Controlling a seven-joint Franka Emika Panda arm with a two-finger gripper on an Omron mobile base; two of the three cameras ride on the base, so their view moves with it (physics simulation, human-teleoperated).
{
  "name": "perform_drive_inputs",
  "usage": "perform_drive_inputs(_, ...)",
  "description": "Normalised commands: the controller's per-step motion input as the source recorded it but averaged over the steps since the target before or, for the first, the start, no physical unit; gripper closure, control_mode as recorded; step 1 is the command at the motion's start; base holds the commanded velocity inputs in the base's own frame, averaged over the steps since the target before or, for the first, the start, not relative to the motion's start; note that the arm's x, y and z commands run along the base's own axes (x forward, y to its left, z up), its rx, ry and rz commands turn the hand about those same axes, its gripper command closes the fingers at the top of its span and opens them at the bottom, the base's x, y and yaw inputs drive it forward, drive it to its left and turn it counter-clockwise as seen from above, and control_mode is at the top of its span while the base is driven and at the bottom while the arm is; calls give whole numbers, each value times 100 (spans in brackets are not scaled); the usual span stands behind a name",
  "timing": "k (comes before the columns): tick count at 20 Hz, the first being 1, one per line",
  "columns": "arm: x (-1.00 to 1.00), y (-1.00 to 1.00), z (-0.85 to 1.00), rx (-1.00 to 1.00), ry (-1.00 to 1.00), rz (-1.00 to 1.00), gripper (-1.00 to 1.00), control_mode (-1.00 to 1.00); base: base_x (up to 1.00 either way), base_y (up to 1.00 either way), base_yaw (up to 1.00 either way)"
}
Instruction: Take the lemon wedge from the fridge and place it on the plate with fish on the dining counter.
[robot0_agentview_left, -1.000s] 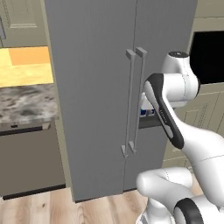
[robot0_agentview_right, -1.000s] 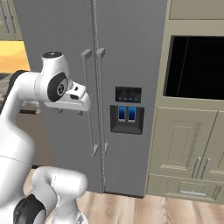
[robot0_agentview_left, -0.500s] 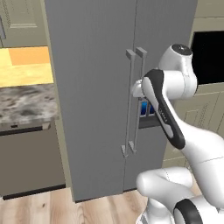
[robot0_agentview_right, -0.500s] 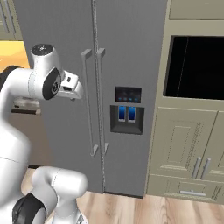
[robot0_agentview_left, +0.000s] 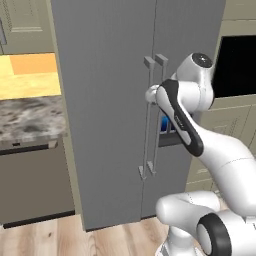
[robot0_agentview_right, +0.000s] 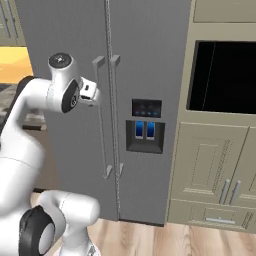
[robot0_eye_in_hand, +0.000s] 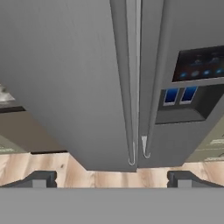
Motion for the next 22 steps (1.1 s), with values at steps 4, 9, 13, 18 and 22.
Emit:
perform_drive_inputs(4,18,-26,-18,-5,1,-1,-100,-100,0,0,0)
perform_drive_inputs(9,62,0,-12,-7,2,-2,-100,-100,0,0,0)
perform_drive_inputs(13,77,0,-32,-7,3,-2,-100,-100,0,0,0)
perform_drive_inputs(18,52,0,-49,-3,3,0,-100,-100,0,0,0)
perform_drive_inputs(22,35,0,-44,0,0,0,-100,-100,0,0,0)
